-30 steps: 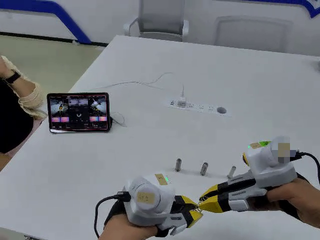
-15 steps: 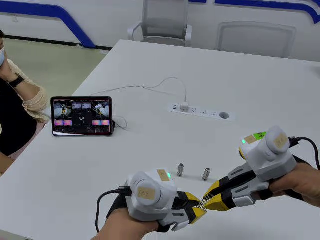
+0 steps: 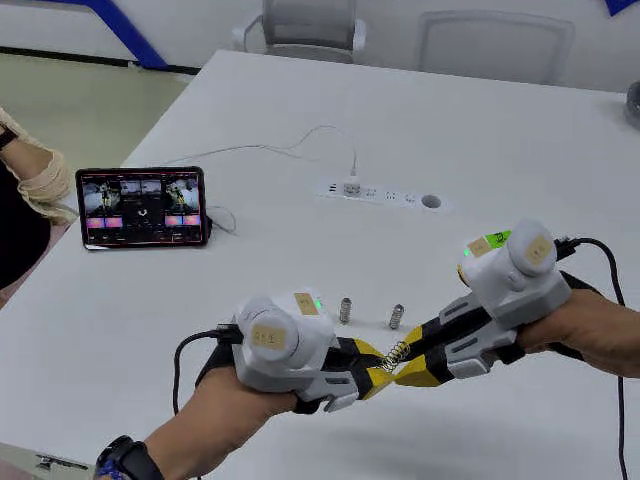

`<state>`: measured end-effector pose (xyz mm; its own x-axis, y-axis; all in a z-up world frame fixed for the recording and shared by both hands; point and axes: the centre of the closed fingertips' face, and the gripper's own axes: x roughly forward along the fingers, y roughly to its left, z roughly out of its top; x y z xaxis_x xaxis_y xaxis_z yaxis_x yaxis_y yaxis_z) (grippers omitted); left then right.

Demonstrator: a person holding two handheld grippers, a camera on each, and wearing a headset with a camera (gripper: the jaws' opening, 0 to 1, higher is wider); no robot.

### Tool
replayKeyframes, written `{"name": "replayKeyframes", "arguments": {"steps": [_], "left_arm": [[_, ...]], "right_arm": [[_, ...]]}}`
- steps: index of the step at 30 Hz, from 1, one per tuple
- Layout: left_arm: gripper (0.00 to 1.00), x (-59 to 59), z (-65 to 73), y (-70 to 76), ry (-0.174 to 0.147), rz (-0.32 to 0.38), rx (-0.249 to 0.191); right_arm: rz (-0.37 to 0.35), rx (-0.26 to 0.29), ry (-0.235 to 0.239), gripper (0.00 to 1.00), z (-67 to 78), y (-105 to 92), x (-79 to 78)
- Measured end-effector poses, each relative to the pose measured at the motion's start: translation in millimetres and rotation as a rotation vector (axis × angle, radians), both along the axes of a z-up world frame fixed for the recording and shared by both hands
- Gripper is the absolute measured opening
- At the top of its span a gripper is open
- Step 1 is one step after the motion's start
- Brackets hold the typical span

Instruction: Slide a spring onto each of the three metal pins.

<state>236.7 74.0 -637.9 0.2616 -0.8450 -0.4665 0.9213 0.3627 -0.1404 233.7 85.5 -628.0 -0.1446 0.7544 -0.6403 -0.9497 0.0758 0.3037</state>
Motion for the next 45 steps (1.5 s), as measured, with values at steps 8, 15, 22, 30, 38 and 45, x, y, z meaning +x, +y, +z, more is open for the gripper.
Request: {"name": "replayKeyframes", "arguments": {"steps": [8, 15, 22, 30, 38, 45], "left_arm": [[0.09, -7.0, 0.1, -7.5, -0.018, -0.045, 0.008], [0.09, -10.4, -3.6, -11.6, -0.019, -0.069, 0.016], [0.09, -8.2, -2.1, -11.6, -0.020, -0.070, 0.011], [0.10, -11.2, -4.8, -14.8, -0.033, -0.080, 0.011], [0.19, -12.6, -18.3, -16.3, -0.027, -0.070, 0.040], [0.25, -15.0, -25.3, -12.9, 0.006, -0.036, 0.030]], "right_arm": [[0.030, 0.009, 0.011, 0.15, 5.6, 4.0, -6.1], [0.052, -0.014, 0.012, 0.13, 1.3, 1.4, -11.0], [0.061, -0.026, 0.007, 0.13, 0.3, -1.3, -9.7], [0.072, -0.050, 0.003, 0.13, -5.0, -5.1, -11.8], [0.036, -0.048, -0.012, 0.12, -6.0, -9.6, -8.8], [-0.007, -0.051, -0.028, 0.12, -7.3, -21.1, -4.4]]}}
